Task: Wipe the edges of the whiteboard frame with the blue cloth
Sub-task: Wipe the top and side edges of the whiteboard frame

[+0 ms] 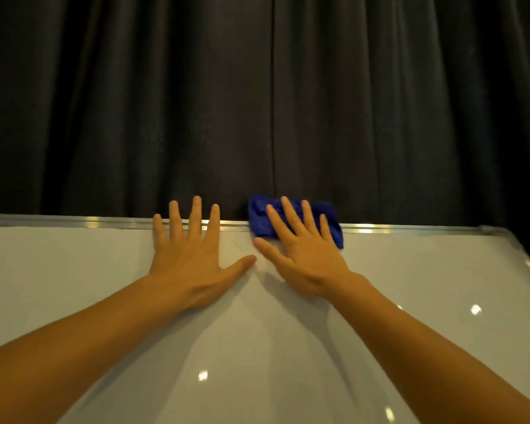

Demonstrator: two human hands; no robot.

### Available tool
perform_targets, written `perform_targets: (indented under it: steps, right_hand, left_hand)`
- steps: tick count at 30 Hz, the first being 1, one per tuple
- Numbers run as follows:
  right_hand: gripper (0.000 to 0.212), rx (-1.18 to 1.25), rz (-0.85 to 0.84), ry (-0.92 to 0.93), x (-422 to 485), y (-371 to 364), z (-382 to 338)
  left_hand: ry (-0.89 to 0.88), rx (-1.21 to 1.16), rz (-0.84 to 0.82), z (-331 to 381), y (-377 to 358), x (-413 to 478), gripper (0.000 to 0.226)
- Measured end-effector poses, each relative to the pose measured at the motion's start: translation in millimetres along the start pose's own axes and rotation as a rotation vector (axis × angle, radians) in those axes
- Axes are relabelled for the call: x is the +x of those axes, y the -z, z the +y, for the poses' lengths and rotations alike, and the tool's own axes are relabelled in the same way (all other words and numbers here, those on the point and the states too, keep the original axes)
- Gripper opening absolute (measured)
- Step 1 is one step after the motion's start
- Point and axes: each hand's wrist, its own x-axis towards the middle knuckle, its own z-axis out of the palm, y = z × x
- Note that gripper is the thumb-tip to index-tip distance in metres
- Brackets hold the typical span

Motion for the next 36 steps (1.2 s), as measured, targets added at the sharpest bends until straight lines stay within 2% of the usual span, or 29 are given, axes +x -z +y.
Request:
perform_targets:
  steps: [4, 8, 11, 15, 17, 21, 23, 25, 28, 30, 34, 36]
  right_hand:
    - [0.087, -0.041, -0.013, -0.205, -21, 6, 32]
    - [0.076, 0.072, 0.0, -0.025, -17, -14, -13]
    - [0.069, 0.016, 0.028, -0.008, -18, -12, 2]
    - [0.07, -0.029, -0.044, -0.278, -37, 18, 73]
    - [0.077, 0.016, -0.067, -0.331, -35, 21, 71]
    - [0.077, 0.102, -0.076, -0.073, -16, -9, 2]
    - [0.075, 0.077, -0.067, -0.024, -14, -11, 2]
    - [0.073, 0.008, -0.044, -0.082, -18, 3, 36]
    - [0.072, -0.019, -0.082, -0.339, -39, 28, 98]
    - [0.078, -0.006, -0.072, -0.404, -43, 32, 104]
    - [0.084, 0.04, -0.031, -0.141, -23, -1, 39]
    - [0.084, 0.033, -0.025, -0.067, -24, -8, 30]
  left_hand:
    - [-0.01, -0.042, -0.015, -1, -7, -11, 0.107]
    - [-0.044, -0.005, -0.022, 32, -14, -13, 0.109]
    - [-0.035, -0.013, 0.001, 38, -17, -12, 0.111]
    - [-0.065, -0.07, -0.012, 37, -20, -16, 0.109]
    - [-0.06, -0.07, -0.031, 43, -20, -17, 0.109]
    - [-0.048, -0.011, -0.07, 61, -21, -21, 0.113]
    - [-0.039, -0.003, -0.062, 61, -20, -23, 0.113]
    - [-0.035, -0.039, -0.062, 56, -17, -27, 0.115]
    - [-0.073, -0.049, -0.076, 49, -17, -36, 0.113]
    - [-0.083, -0.053, -0.078, 53, -17, -38, 0.109]
    - [-0.061, -0.031, -0.108, 82, -15, -31, 0.113]
    - [-0.042, -0.006, -0.097, 91, -16, -27, 0.115]
